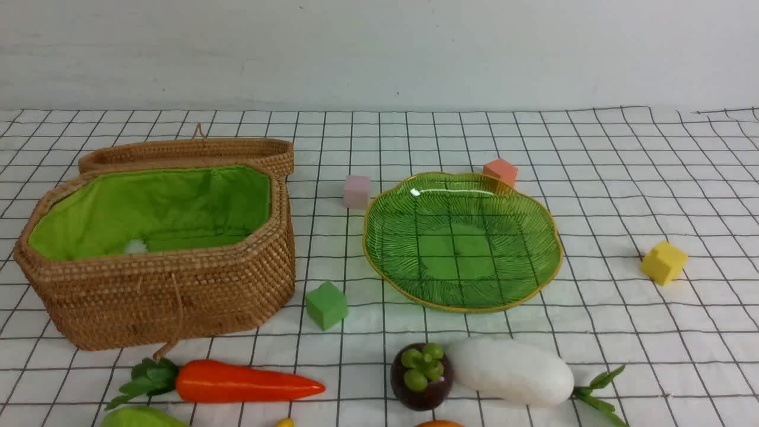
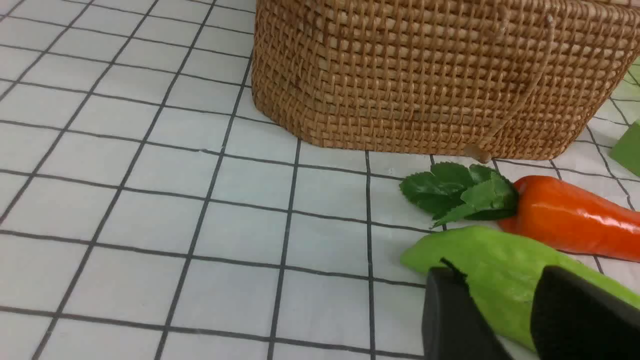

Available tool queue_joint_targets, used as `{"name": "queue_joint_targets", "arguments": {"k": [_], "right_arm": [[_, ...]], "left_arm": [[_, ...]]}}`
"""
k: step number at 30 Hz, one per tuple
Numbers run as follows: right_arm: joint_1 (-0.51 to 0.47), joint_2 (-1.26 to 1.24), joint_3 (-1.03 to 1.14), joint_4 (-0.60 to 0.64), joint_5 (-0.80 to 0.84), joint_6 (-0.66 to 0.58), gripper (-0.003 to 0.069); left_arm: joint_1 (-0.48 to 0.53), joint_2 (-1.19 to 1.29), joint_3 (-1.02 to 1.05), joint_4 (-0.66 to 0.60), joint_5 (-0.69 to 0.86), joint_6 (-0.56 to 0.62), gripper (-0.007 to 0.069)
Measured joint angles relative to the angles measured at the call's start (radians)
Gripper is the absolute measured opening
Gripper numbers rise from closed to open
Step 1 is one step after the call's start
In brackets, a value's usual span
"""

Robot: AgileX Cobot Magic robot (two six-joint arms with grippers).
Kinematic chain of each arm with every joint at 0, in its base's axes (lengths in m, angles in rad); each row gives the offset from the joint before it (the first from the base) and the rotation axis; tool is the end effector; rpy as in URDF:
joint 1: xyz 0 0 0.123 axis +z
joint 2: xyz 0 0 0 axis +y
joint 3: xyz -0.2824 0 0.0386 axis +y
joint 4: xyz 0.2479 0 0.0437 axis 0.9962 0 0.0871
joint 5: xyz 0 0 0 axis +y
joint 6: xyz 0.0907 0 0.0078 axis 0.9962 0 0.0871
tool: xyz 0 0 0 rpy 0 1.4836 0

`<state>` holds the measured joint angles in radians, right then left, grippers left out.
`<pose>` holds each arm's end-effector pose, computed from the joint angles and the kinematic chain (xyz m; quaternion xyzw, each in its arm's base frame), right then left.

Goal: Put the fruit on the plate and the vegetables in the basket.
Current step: Take a chayote with your left arm and place it on the basket on the left.

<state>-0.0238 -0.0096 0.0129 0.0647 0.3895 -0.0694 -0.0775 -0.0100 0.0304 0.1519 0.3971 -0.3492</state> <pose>0.0521 0.0010 0.1743 -0.0015 0.8062 0.0000 0.5916 0.0523 0.0013 0.1682 -0.0704 0.8093 -0.0596 0.5801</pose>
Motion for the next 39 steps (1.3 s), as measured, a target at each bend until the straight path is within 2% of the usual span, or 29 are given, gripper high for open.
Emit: {"name": "queue_joint_targets", "arguments": {"k": [16, 20, 23, 24, 28, 30, 31, 33, 34, 36, 37, 39], "right_arm": [[0.000, 0.000, 0.000, 0.000, 0.000, 0.000, 0.0056], [0.000, 0.000, 0.000, 0.000, 0.000, 0.000, 0.0056], [0.000, 0.000, 0.000, 0.000, 0.000, 0.000, 0.0056], [0.000, 0.000, 0.000, 0.000, 0.000, 0.000, 0.0056], [0.000, 0.000, 0.000, 0.000, 0.000, 0.000, 0.0056], [0.000, 0.000, 0.000, 0.000, 0.000, 0.000, 0.0056], [0.000, 0.000, 0.000, 0.000, 0.000, 0.000, 0.0056], [0.000, 0.000, 0.000, 0.000, 0.000, 0.000, 0.0056], [0.000, 0.000, 0.000, 0.000, 0.000, 0.000, 0.0056], [0.000, 0.000, 0.000, 0.000, 0.000, 0.000, 0.0056], [0.000, 0.000, 0.000, 0.000, 0.000, 0.000, 0.0056], [0.000, 0.000, 0.000, 0.000, 0.000, 0.000, 0.0056]], "left_arm": [[0.000, 0.000, 0.000, 0.022, -0.022, -0.006, 0.0239], [0.000, 0.000, 0.000, -0.020, -0.162, -0.075, 0.0239], [0.000, 0.000, 0.000, -0.091, -0.360, -0.166, 0.0239], [0.000, 0.000, 0.000, -0.094, -0.371, -0.172, 0.0239], [0.000, 0.000, 0.000, -0.113, -0.629, -0.199, 0.0239], [0.000, 0.000, -0.005, -0.114, -0.672, -0.225, 0.0239], [0.000, 0.000, -0.023, -0.114, -0.669, -0.254, 0.0239], [0.000, 0.000, -0.148, -0.101, -0.542, -0.332, 0.0239], [0.000, 0.000, -0.160, -0.098, -0.529, -0.337, 0.0239], [0.000, 0.031, -0.342, -0.057, -0.345, -0.363, 0.0239], [0.000, 0.031, -0.357, -0.054, -0.330, -0.363, 0.0239], [0.000, 0.131, -0.555, -0.036, -0.135, -0.368, 0.0239]]}}
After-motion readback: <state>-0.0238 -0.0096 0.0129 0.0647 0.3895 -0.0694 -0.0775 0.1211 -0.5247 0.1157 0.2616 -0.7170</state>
